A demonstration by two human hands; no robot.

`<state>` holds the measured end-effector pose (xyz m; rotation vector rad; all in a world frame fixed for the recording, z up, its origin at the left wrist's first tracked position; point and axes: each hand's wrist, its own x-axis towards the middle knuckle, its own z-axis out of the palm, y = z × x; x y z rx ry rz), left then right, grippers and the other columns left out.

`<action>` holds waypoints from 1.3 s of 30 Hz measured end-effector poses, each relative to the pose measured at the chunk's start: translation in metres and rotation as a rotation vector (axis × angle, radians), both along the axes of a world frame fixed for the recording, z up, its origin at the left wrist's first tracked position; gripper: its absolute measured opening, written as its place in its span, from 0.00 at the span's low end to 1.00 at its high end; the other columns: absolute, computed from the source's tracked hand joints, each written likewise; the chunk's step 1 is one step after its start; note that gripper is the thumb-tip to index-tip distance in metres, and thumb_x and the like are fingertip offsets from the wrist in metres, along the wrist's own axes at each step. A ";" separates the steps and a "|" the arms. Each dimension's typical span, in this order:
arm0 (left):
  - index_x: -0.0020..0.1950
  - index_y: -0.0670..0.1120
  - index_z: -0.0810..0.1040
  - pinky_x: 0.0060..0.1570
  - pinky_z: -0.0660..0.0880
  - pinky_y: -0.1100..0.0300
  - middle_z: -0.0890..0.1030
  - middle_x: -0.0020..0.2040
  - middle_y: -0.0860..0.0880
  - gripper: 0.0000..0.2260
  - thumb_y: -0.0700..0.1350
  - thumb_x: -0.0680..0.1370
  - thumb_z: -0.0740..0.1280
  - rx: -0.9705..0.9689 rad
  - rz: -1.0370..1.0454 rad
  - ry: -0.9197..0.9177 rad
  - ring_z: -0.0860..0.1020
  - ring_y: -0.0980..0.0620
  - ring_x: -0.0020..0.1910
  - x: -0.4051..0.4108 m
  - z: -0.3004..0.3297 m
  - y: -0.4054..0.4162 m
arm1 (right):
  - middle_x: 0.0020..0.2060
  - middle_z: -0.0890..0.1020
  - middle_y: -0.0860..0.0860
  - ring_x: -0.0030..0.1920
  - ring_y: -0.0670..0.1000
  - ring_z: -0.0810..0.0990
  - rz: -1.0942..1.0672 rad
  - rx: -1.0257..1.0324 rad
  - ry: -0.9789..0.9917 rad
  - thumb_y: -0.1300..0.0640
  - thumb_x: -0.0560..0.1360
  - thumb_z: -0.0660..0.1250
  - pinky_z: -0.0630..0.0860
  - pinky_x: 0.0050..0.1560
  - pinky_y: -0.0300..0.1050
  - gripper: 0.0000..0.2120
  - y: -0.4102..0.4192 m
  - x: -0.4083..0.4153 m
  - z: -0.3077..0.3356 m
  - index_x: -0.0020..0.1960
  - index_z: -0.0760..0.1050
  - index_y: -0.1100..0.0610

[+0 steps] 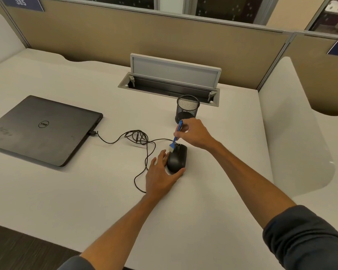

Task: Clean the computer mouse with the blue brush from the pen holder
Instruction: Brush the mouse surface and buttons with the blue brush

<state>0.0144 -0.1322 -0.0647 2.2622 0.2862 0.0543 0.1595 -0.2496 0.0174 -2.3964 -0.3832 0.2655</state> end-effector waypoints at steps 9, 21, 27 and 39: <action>0.67 0.56 0.66 0.66 0.59 0.54 0.76 0.63 0.57 0.34 0.70 0.65 0.66 -0.061 0.003 -0.093 0.66 0.50 0.66 -0.001 0.002 -0.001 | 0.43 0.83 0.51 0.43 0.51 0.81 -0.057 0.029 -0.093 0.50 0.72 0.71 0.76 0.48 0.45 0.09 -0.014 -0.001 -0.001 0.48 0.78 0.54; 0.68 0.57 0.65 0.67 0.60 0.52 0.75 0.63 0.57 0.34 0.69 0.66 0.66 -0.079 0.006 -0.073 0.64 0.49 0.68 -0.001 0.002 -0.001 | 0.39 0.81 0.46 0.40 0.48 0.80 -0.012 0.069 -0.075 0.49 0.70 0.72 0.78 0.46 0.45 0.09 -0.017 -0.011 -0.003 0.45 0.78 0.51; 0.68 0.58 0.64 0.66 0.60 0.52 0.75 0.63 0.57 0.35 0.70 0.65 0.66 -0.077 0.012 -0.071 0.64 0.50 0.67 -0.002 0.002 -0.001 | 0.50 0.83 0.54 0.44 0.51 0.78 -0.125 -0.118 -0.206 0.47 0.73 0.69 0.73 0.48 0.45 0.19 -0.025 -0.010 -0.011 0.58 0.76 0.58; 0.69 0.57 0.64 0.67 0.60 0.51 0.74 0.64 0.56 0.36 0.70 0.65 0.66 -0.073 0.008 -0.061 0.64 0.49 0.69 -0.001 0.001 -0.001 | 0.44 0.83 0.51 0.44 0.52 0.80 -0.183 0.021 -0.173 0.47 0.72 0.70 0.78 0.50 0.48 0.14 -0.035 -0.018 -0.009 0.52 0.78 0.57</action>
